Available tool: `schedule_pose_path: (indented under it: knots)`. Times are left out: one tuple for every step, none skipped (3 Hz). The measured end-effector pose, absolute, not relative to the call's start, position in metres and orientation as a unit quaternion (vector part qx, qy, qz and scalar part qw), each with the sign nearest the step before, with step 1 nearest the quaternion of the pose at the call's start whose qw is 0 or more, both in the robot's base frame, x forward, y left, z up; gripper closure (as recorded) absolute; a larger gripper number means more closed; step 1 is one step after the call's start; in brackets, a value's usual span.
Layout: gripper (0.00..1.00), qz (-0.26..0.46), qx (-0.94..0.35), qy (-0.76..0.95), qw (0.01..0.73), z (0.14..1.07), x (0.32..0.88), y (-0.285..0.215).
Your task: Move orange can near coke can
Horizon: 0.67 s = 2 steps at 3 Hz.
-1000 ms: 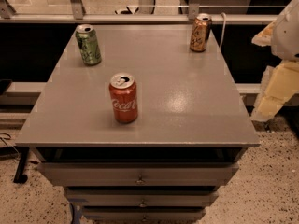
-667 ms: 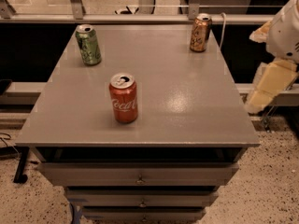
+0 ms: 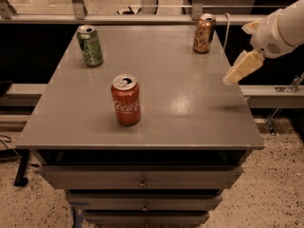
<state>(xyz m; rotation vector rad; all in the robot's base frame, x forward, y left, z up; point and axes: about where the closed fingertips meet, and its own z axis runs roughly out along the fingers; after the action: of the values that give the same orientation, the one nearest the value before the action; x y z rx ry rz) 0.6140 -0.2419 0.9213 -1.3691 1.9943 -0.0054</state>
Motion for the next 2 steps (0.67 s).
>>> schedule_pose_path:
  knots:
    - [0.00,0.017,-0.491,0.758,0.429,0.912,0.686,-0.247]
    - [0.00,0.049,-0.442,0.743,0.501,0.908,0.744,-0.251]
